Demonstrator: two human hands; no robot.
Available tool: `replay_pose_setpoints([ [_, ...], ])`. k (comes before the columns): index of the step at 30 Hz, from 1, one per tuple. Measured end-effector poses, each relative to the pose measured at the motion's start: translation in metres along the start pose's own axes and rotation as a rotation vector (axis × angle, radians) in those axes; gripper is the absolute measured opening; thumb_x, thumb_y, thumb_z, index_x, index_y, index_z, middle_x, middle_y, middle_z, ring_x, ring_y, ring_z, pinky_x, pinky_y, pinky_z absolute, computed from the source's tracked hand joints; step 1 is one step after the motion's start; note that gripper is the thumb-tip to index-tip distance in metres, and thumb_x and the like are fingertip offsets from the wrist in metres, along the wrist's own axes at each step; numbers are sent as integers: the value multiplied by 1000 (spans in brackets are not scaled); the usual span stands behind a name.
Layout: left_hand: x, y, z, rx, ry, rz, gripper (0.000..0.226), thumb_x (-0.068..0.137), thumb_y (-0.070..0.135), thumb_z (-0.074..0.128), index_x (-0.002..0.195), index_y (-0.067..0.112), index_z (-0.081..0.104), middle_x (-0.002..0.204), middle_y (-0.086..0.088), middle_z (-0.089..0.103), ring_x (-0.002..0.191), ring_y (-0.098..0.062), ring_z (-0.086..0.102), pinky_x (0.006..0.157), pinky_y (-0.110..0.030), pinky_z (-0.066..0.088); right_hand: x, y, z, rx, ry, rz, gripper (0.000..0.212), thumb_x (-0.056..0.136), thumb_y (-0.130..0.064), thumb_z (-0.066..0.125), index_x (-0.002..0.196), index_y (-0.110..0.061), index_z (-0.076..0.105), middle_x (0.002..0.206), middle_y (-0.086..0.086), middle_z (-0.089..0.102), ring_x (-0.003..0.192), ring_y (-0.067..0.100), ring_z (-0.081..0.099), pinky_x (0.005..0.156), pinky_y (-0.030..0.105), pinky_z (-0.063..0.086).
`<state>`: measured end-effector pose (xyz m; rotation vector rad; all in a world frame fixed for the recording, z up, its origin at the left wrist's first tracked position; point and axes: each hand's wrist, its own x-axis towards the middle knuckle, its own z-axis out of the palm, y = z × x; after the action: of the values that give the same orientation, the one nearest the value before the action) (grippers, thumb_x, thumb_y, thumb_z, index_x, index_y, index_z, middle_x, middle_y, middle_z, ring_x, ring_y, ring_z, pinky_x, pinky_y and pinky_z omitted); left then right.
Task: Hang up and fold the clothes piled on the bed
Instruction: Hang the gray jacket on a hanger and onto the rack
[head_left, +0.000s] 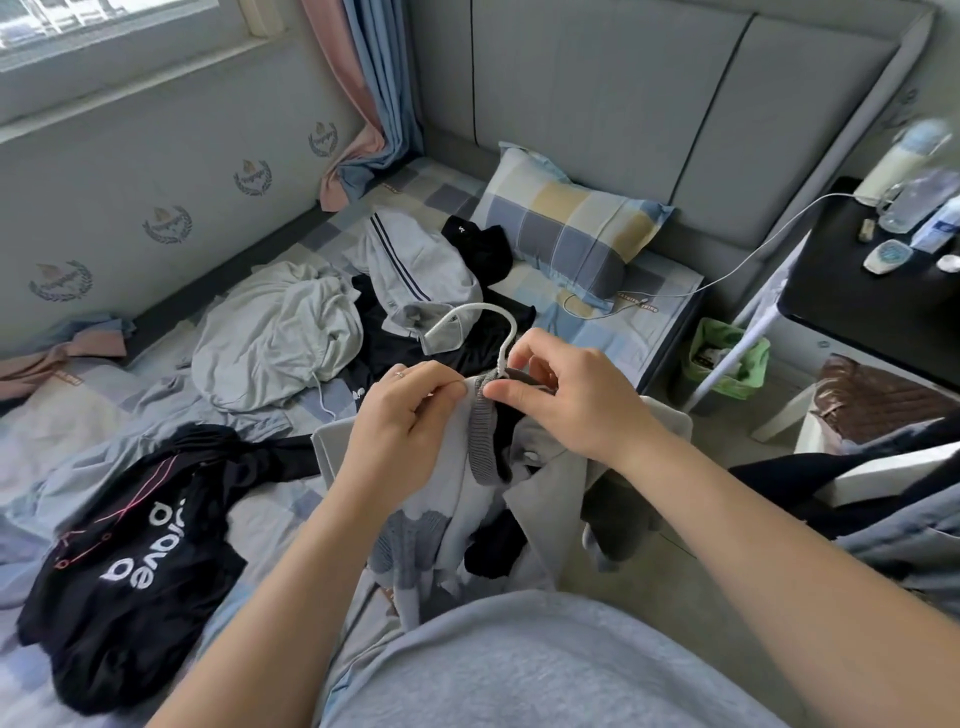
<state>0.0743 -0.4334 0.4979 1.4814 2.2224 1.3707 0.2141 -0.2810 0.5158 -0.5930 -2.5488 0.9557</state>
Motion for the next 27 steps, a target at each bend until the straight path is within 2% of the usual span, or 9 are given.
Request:
replay_pose_setpoints([
  [3, -1, -8, -6, -51, 76, -111, 17, 98, 17, 57, 82, 20, 63, 72, 15, 54, 72, -12, 48, 67, -24, 36, 4, 0, -3, 22, 5, -27, 24, 90, -58, 62, 84, -34, 60, 60, -19, 54, 56, 7, 50, 55, 30, 35],
  [6, 2, -21, -24, -120, 184, -240, 24, 100, 15, 57, 79, 26, 60, 68, 7, 51, 64, -3, 43, 58, -19, 34, 3, 3, -15, 166, -22, -19, 18, 96, -40, 63, 99, -29, 77, 73, -16, 71, 68, 7, 65, 65, 38, 50],
  [7, 3, -23, -29, -102, 200, -257, 25, 101, 16, 56, 79, 28, 59, 70, 3, 53, 63, -1, 43, 58, -16, 33, 3, 5, -19, 191, -34, -39, 20, 97, -35, 63, 105, -25, 78, 82, -15, 74, 74, 6, 68, 70, 35, 53],
  [10, 6, -25, -34, -80, 210, -285, 26, 102, 17, 54, 78, 27, 57, 75, -2, 53, 64, 0, 43, 58, -13, 33, -1, 10, -19, 221, -51, -122, 17, 99, -22, 62, 99, -12, 77, 69, -19, 63, 60, 2, 55, 62, 15, 40],
  [14, 10, -24, -38, -52, 210, -306, 26, 102, 18, 54, 78, 28, 58, 76, 4, 56, 66, -1, 44, 60, -15, 33, 0, 11, -26, 193, -80, -112, 16, 98, -12, 63, 88, -4, 72, 78, 2, 64, 73, 15, 58, 70, 31, 46],
  [16, 10, -23, -41, -32, 223, -298, 27, 103, 21, 54, 78, 31, 58, 76, 17, 57, 75, -3, 48, 67, -19, 36, 1, 10, -33, 16, -114, -133, 19, 97, -14, 63, 80, -9, 70, 80, -4, 63, 80, 18, 59, 76, 37, 46],
  [19, 8, -17, -39, -19, 225, -267, 22, 103, 23, 53, 84, 32, 61, 83, 20, 59, 92, -21, 51, 79, -32, 39, 3, 5, -38, -297, -288, 6, 35, 98, -41, 58, 67, -25, 57, 72, -11, 57, 76, 12, 54, 71, 27, 33],
  [22, 10, -12, -38, -24, 230, -256, 26, 103, 24, 52, 82, 39, 58, 80, 23, 57, 94, -29, 52, 84, -43, 41, 2, 1, -37, -192, -353, 105, 44, 98, -50, 55, 67, -19, 58, 67, -4, 57, 65, 7, 52, 61, 22, 34],
  [27, 18, -16, -35, 51, 87, -267, 29, 104, 22, 49, 83, 40, 55, 85, 17, 58, 103, -34, 53, 98, -62, 40, -2, -1, -39, 54, -202, 62, 41, 102, -29, 56, 69, -6, 60, 49, -5, 46, 48, 5, 45, 53, 15, 34],
])
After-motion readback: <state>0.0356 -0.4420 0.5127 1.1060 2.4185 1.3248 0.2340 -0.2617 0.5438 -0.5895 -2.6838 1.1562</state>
